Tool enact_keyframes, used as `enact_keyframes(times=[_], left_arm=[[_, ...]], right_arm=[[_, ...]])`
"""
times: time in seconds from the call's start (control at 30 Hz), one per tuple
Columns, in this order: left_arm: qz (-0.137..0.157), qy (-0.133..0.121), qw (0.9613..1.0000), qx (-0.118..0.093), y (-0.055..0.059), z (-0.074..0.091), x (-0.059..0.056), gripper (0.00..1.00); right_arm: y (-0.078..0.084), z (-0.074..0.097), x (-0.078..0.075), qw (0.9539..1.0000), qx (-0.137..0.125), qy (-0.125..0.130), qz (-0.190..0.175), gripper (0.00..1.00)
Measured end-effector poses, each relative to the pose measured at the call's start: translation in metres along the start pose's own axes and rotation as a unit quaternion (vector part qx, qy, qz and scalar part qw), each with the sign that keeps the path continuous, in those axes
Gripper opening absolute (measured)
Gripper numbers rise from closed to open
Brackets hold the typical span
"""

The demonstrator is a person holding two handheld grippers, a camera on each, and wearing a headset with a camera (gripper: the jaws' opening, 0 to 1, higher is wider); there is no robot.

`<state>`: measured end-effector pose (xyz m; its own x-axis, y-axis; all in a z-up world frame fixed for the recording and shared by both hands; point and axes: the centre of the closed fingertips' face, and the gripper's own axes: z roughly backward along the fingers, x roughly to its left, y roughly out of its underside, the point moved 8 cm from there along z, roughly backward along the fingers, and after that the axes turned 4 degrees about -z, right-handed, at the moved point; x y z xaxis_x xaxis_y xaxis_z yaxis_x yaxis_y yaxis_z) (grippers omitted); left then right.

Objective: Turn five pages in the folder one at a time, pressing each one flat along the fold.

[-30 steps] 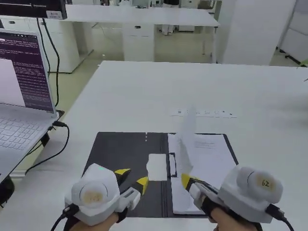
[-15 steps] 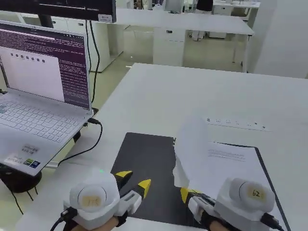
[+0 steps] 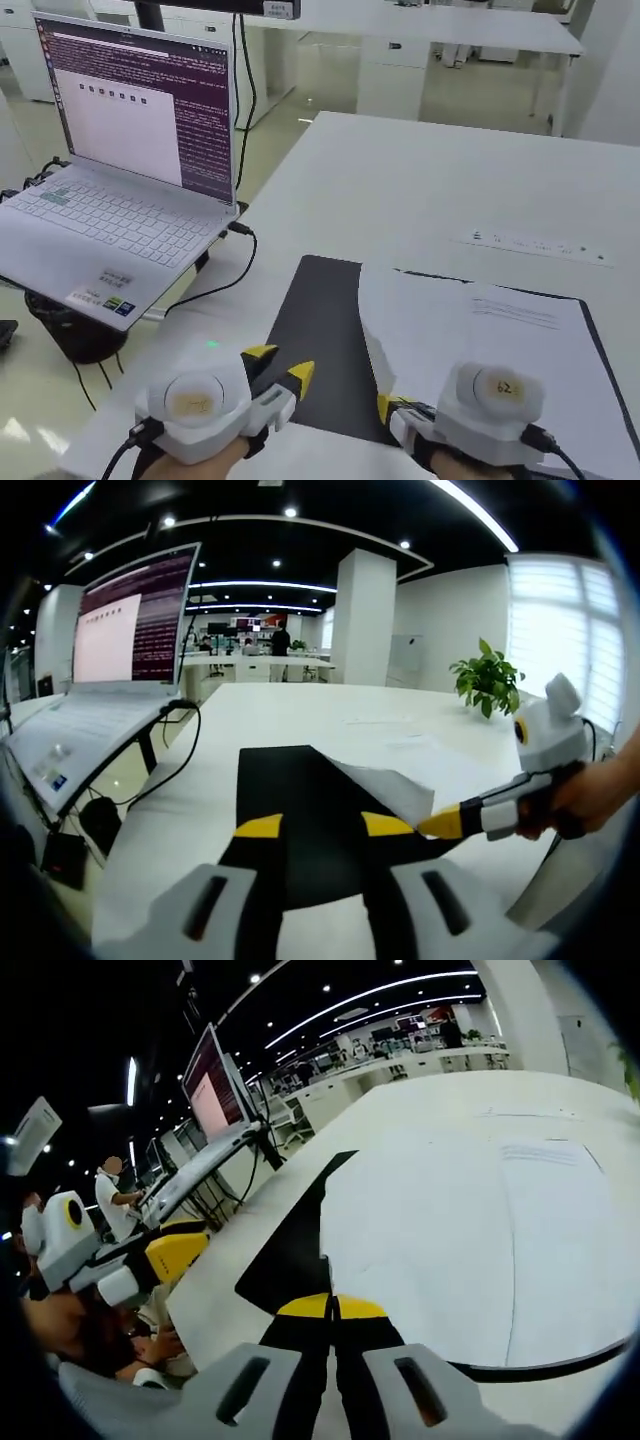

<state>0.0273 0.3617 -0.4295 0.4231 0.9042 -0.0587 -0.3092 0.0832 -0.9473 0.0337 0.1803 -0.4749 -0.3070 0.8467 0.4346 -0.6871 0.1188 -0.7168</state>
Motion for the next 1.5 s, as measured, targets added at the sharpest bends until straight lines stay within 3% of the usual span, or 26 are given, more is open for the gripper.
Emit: enact_keyframes(times=[0.5,0.73,1.03,1.2,1.27,1.5], left_arm=[[0.005,-0.004,0.9999,0.009,0.003,0.004,0.003,0.27],[0.003,-0.001,0.9999,0.016,0.006,0.002,0.001,0.27],[-0.004,0.007,0.9996,0.026,0.007,-0.003,-0.003,0.26],[-0.020,0.025,0.9985,0.044,0.010,-0.015,-0.007,0.26],[-0.030,0.034,0.9978,0.049,0.011,-0.020,-0.010,0.26],[-0.068,0.081,0.9919,0.070,0.016,-0.044,-0.032,0.27]], right_arm=[[0.015,-0.024,-0.005,0.9966,0.058,0.023,0.053,0.00],[0.020,-0.028,-0.007,0.9954,0.068,0.026,0.063,0.00],[0.020,-0.029,-0.006,0.9951,0.068,0.021,0.068,0.01],[0.023,-0.025,-0.004,0.9944,0.067,0.010,0.082,0.05],[0.024,-0.022,-0.003,0.9952,0.066,0.000,0.072,0.07],[0.022,-0.004,-0.009,0.9992,0.026,-0.021,0.023,0.08]])
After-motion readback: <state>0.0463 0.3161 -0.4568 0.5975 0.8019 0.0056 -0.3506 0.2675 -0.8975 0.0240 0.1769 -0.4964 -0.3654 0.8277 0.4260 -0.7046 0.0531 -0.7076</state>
